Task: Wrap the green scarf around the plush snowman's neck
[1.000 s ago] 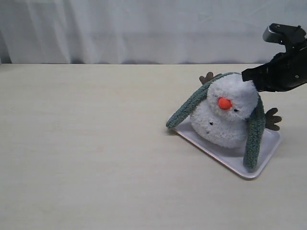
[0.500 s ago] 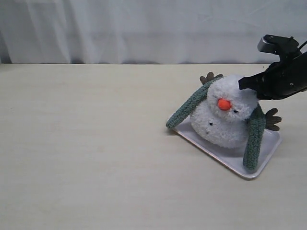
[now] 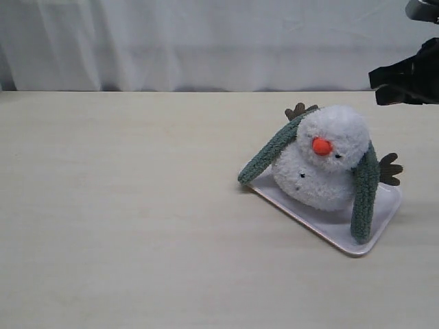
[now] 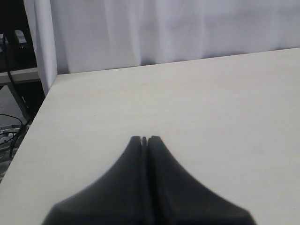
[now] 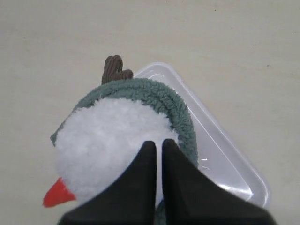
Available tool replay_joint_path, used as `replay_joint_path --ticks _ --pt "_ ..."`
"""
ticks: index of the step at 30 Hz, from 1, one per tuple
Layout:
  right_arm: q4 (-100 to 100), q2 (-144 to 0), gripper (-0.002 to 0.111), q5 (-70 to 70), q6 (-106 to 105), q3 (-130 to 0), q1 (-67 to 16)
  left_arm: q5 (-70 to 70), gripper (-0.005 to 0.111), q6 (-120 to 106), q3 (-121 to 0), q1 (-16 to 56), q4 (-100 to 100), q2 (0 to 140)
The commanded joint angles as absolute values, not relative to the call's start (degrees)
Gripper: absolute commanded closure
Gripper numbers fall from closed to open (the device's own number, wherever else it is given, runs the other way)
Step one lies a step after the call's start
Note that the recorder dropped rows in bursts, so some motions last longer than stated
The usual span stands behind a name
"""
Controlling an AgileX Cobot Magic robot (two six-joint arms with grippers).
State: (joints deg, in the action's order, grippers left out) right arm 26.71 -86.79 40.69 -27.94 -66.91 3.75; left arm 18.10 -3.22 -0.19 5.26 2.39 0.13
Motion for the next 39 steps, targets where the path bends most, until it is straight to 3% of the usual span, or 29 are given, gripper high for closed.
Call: replay_joint_path --ticks 1,11,21,39 --pt "23.09 -82.55 0.104 43.62 -25.41 -67.16 4.02 17.70 0.107 -3.34 0.00 5.43 2.24 0.00" --pt "22.85 -69.65 0.104 47.86 -24.82 -65.93 4.02 17.70 0.107 -3.34 0.00 5.43 2.24 0.00" --pt "23.11 -52.58 0.104 43.07 -24.82 -59.06 4.02 17.70 0.107 -3.34 0.00 5.43 2.24 0.00" --pt "25.25 -14.99 0.104 40.48 -24.59 -38.33 4.02 17.70 0.107 -3.34 0.00 5.43 2.24 0.00"
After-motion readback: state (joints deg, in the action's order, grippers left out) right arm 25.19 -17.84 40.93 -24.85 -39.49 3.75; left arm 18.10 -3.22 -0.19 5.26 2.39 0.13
